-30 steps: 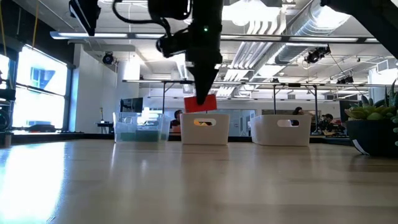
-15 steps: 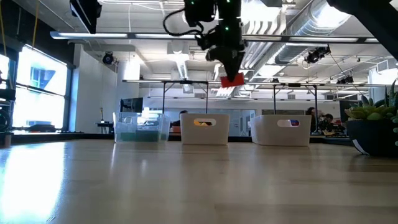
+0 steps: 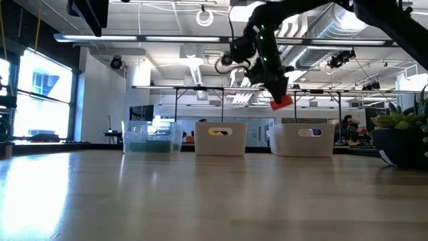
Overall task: Sort & place blocks by color
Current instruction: Put the orange game piece into the right white bin, then put the yellow game piece into the left white bin
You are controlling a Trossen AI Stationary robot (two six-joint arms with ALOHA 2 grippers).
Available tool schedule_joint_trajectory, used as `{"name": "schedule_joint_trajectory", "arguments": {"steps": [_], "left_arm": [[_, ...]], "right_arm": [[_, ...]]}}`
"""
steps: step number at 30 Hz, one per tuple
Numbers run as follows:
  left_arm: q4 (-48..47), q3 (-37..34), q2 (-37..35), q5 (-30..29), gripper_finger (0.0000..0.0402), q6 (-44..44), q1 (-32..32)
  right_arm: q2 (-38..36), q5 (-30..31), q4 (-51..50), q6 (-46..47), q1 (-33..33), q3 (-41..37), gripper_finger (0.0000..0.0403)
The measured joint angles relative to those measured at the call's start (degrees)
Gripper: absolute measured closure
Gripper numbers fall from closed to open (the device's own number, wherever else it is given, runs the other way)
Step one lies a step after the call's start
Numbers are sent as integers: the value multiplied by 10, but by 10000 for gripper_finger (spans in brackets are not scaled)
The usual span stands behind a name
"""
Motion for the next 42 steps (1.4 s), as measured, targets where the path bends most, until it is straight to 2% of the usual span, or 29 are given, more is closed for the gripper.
{"name": "schedule_joint_trajectory", "arguments": {"steps": [3,11,15,21,31,35,42], "left_arm": [[0,0,0,-9,233,-30,-5],[0,0,0,-24,233,-84,-32],[0,0,0,-34,233,-112,-57],[0,0,0,-36,233,-173,-105],[3,-21,0,-48,233,-340,-191],[17,-65,1,-45,233,-335,-236],[72,-139,1,-43,233,-225,-298]], "right_arm": [[0,-26,2,-25,-29,-47,335],[0,-43,55,-84,-63,-168,334],[1,-64,88,-111,-62,-200,313],[1,-77,108,-137,-58,-193,278],[-43,-50,93,-147,-57,-143,271],[-82,-51,98,-151,-57,-133,270],[-142,-53,114,-149,-57,-126,270]]}}
